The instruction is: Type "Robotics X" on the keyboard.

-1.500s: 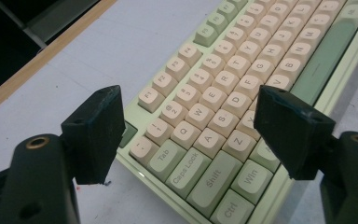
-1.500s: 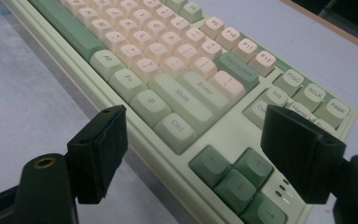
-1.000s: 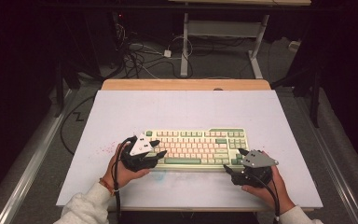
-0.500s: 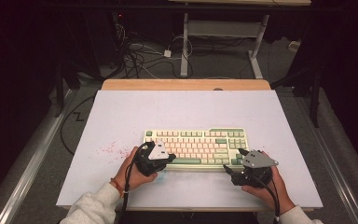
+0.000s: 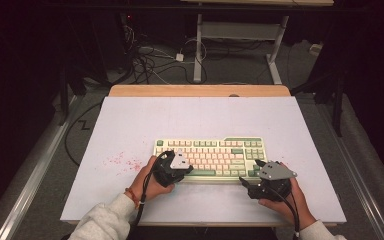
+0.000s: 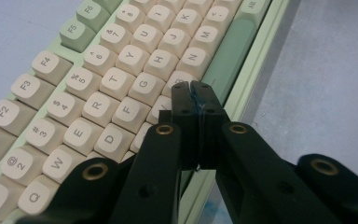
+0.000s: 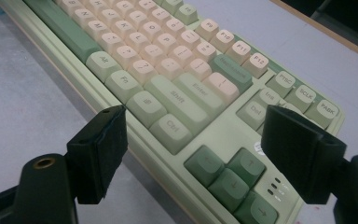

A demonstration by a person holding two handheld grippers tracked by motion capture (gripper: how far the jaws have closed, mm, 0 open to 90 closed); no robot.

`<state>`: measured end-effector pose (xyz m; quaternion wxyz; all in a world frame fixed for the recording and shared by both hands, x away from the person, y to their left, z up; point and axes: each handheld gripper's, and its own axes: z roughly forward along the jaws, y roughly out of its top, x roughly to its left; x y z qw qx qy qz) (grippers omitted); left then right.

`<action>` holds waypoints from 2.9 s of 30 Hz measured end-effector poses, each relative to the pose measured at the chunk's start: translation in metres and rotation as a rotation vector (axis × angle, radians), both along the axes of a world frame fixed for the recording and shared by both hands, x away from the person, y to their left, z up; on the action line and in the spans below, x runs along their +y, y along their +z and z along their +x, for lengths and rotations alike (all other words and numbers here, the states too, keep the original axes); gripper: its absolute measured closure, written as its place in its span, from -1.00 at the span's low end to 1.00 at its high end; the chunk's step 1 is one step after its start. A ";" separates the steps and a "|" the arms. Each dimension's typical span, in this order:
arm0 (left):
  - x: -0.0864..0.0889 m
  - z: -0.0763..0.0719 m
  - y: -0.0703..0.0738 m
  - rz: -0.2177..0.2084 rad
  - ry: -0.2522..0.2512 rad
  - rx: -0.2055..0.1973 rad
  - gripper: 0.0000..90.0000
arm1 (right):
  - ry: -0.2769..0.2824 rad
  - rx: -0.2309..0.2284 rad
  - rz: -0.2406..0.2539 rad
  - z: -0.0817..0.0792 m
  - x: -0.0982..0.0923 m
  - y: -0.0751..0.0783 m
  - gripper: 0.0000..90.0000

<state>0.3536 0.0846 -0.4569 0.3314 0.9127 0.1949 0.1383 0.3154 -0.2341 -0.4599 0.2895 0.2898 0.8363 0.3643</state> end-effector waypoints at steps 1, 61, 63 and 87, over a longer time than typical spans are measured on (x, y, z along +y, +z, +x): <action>-0.001 0.000 0.000 0.004 -0.002 0.004 0.92 | 0.000 0.000 -0.001 0.000 0.000 0.000 -0.49; 0.127 -0.039 -0.009 -0.013 0.295 -0.182 -0.59 | 0.001 0.030 0.108 0.015 -0.015 0.036 0.11; 0.131 -0.041 -0.009 -0.028 0.310 -0.181 -0.59 | -0.007 0.037 0.106 0.018 -0.013 0.037 0.15; 0.137 -0.045 -0.013 -0.040 0.343 -0.159 -0.56 | 0.090 0.199 -0.040 0.057 0.019 0.015 1.00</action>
